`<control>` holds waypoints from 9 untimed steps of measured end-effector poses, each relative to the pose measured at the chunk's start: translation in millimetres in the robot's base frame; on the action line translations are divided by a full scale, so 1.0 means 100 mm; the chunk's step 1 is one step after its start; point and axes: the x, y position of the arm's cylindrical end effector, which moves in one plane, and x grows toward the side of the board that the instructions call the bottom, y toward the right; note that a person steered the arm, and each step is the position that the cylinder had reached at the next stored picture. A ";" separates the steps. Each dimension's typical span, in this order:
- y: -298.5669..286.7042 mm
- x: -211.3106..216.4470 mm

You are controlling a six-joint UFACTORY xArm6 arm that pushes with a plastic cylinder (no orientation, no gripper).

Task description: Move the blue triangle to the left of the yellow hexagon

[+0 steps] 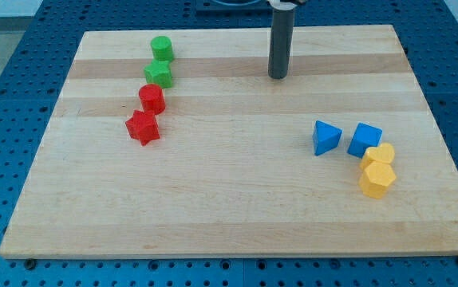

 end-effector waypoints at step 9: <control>0.22 1.80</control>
